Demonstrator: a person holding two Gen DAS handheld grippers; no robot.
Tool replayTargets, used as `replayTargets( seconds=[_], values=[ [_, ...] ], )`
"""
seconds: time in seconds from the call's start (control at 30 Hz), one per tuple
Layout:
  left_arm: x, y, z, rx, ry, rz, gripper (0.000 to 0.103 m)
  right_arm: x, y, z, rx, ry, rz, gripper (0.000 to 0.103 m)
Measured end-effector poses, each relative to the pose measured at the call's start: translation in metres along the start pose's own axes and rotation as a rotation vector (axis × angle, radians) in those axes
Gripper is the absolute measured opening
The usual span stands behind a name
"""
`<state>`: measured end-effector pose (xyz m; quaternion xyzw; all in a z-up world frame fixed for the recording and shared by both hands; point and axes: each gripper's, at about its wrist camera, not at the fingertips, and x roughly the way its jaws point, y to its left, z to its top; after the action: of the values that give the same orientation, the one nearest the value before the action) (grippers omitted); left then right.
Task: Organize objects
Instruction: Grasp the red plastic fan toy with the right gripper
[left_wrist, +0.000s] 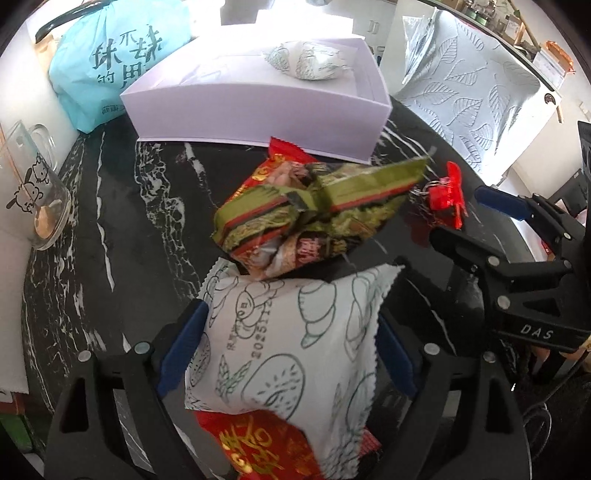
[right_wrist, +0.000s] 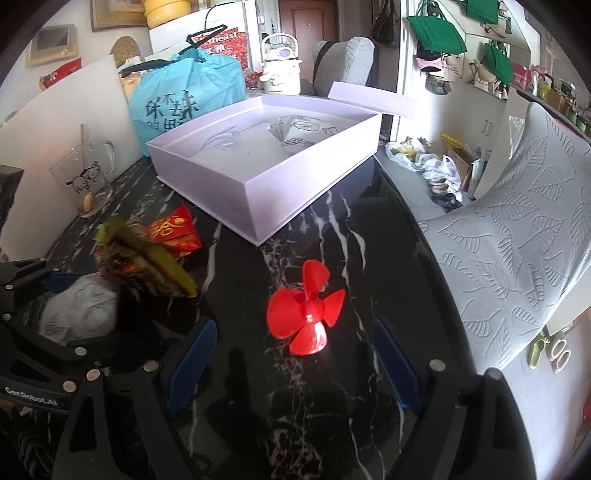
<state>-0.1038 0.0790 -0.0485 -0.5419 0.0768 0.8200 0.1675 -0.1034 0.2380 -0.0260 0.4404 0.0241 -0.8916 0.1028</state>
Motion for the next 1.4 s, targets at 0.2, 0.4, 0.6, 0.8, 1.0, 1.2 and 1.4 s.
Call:
replayTargets(
  seconds=[0.2,0.4,0.6,0.8,1.0,1.2,1.4],
  values=[
    [0.005,0.010,0.002,-0.024,0.012,0.033,0.088,0.011,-0.003,0.004,0.018,0.007,0.010,0.087],
    [0.007,0.020,0.000,-0.044,0.009,0.041,0.093,0.018,-0.004,0.005,0.042,0.006,0.018,0.086],
    [0.003,0.022,-0.005,-0.037,-0.010,0.035,0.093,0.013,0.001,0.003,0.018,-0.001,-0.001,0.060],
    [-0.005,0.029,-0.011,-0.047,-0.031,0.016,0.089,0.003,0.004,-0.004,0.016,-0.023,0.031,0.034],
    [-0.017,0.025,-0.019,-0.074,-0.060,-0.028,0.074,-0.009,0.005,-0.010,0.019,-0.030,0.051,0.030],
    [-0.022,0.020,-0.025,-0.111,-0.063,-0.065,0.067,-0.026,0.012,-0.019,0.011,-0.047,0.059,0.030],
    [-0.037,0.023,-0.031,-0.129,-0.108,-0.056,0.065,-0.044,0.026,-0.032,-0.022,-0.063,0.092,0.030]
  ],
)
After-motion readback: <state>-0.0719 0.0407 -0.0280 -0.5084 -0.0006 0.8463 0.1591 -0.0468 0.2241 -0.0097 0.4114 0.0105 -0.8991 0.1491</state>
